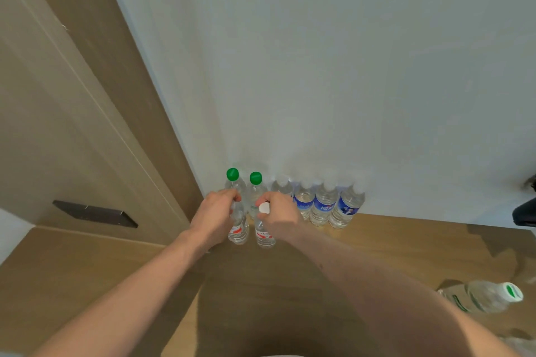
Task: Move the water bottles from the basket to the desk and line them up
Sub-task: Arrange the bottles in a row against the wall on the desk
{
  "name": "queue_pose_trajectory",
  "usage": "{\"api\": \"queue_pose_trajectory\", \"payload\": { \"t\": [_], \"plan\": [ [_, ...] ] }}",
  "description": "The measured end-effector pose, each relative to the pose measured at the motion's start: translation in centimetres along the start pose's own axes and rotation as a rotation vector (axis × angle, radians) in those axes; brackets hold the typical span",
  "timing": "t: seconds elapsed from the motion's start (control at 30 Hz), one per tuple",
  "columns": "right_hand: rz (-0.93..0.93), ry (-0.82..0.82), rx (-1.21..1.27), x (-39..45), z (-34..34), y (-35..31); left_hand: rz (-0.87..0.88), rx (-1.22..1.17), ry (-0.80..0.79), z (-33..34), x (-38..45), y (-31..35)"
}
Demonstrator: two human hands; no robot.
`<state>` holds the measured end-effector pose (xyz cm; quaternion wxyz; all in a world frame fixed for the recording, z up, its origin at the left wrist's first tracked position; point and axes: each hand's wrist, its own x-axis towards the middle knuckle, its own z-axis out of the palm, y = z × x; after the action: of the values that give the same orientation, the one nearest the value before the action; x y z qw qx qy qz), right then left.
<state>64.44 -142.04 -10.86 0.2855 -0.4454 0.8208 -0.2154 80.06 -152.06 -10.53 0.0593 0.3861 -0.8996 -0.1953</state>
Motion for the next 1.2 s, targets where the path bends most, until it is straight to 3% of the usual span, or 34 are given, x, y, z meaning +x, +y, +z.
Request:
{"api": "queue_pose_trajectory", "payload": {
  "t": [0.5,0.8,1.07,1.2],
  "plan": [
    [0.066,0.020,0.103,2.4,2.6,-2.4,-0.061,-0.058,0.039,0.0,0.6,-1.0],
    [-0.038,-0.036,0.005,1.6,1.4,-2.5,-0.099,-0.089,0.028,0.1,0.4,-0.8],
    [-0.162,-0.052,0.056,-5.3,-2.1,-1.1,-0.006,-0.114,0.106,-2.7,-3.3,0.8],
    [-0.123,-0.039,0.135,-12.1,-5.7,1.9,0.065,-0.191,0.173,-3.6,-7.3,3.6]
  ]
}}
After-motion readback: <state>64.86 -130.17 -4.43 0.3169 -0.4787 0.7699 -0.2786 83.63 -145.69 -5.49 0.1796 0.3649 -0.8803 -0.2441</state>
